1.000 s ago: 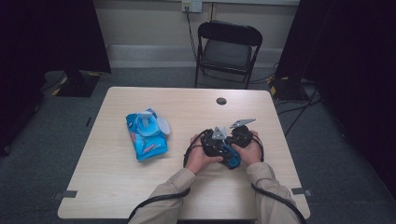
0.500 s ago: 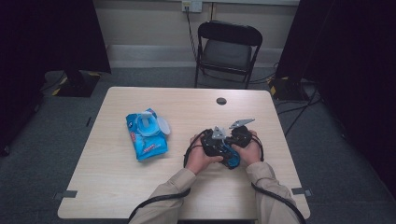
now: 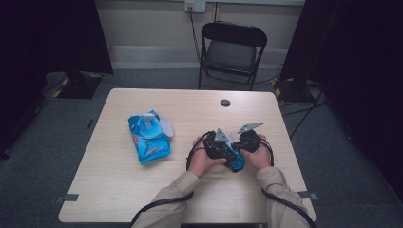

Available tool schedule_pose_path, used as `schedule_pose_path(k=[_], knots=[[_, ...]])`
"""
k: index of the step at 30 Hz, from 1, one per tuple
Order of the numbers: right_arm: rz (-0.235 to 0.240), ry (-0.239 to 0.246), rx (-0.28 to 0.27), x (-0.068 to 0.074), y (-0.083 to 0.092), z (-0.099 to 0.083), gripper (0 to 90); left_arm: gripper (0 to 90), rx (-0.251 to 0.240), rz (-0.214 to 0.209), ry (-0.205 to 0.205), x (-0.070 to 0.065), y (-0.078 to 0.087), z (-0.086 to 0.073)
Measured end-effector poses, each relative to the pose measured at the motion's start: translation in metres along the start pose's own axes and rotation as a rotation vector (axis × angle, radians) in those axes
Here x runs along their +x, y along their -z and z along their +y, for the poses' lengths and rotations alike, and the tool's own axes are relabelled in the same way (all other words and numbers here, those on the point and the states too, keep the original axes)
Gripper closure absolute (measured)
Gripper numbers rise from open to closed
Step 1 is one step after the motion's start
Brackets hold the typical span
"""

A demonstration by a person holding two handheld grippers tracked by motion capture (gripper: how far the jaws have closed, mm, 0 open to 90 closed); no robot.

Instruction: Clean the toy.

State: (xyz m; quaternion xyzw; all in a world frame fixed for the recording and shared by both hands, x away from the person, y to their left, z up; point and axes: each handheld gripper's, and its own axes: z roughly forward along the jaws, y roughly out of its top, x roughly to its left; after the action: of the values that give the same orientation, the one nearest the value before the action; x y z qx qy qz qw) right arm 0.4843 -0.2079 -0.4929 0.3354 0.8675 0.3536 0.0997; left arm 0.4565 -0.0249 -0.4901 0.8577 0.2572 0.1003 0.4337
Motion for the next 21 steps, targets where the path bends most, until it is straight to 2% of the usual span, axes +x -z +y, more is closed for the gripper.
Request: schedule_pose_path(k=[21], knots=[[0.017, -0.015, 0.000, -0.007, 0.025, -0.026, 86.9, 12.2, 0.002, 0.005, -0.002, 0.000, 0.000, 0.001]])
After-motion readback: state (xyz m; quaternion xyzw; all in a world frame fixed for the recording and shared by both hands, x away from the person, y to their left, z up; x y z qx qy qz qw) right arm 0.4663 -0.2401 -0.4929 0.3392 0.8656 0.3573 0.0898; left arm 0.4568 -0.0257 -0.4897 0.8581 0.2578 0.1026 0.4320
